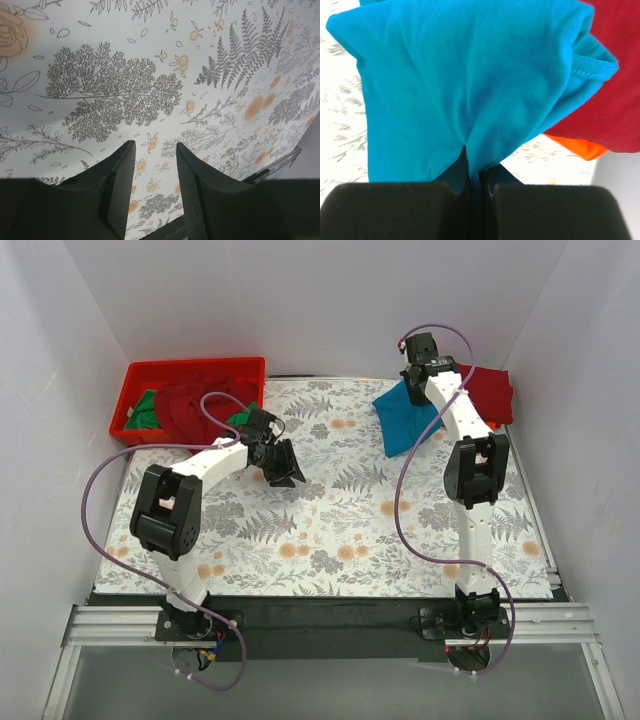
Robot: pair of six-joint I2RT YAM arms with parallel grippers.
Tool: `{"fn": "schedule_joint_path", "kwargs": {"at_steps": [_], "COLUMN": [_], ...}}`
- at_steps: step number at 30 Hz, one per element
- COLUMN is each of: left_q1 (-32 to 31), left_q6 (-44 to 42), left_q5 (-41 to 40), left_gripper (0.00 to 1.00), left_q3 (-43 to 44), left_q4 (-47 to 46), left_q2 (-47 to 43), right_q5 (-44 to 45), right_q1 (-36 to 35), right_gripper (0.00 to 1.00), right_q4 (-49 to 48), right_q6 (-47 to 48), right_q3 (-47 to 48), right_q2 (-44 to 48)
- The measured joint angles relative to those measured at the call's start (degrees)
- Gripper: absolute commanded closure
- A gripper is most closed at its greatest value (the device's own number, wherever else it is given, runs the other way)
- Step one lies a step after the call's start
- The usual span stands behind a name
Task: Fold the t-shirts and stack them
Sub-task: Neatly place the folded tshirt to the corner
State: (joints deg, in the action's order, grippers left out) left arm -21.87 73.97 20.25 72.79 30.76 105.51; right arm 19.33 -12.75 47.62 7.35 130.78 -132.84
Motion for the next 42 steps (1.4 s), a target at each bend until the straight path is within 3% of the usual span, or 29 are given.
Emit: {"fn": "schedule_joint_path", "kwargs": {"at_steps": [10,21,42], "left_q1": [0.0,0.0,0.0], "left_q6": [0.7,0.9,1.9], "left_q5": [0.0,0.0,-0.1], "left_gripper": [0.63,0.63,0.63], "left_q3": [-6.0,-9.6,-16.3], "left_q4": [0.3,0.2,0.2], "left_q2": [-3.2,-8.3,-14.0], "right_q5": [3.0,0.6,-9.7], "right_q1": [2.6,5.2,14.5], "right_gripper": [0.99,0.99,0.99], "right_q4": [-7.1,-15.4,-16.7], "right_q6": [2.8,3.1,-1.3], "right_q3": [2.3,4.5,4.4], "right_q2": [-2.5,-2.6,0.7]}}
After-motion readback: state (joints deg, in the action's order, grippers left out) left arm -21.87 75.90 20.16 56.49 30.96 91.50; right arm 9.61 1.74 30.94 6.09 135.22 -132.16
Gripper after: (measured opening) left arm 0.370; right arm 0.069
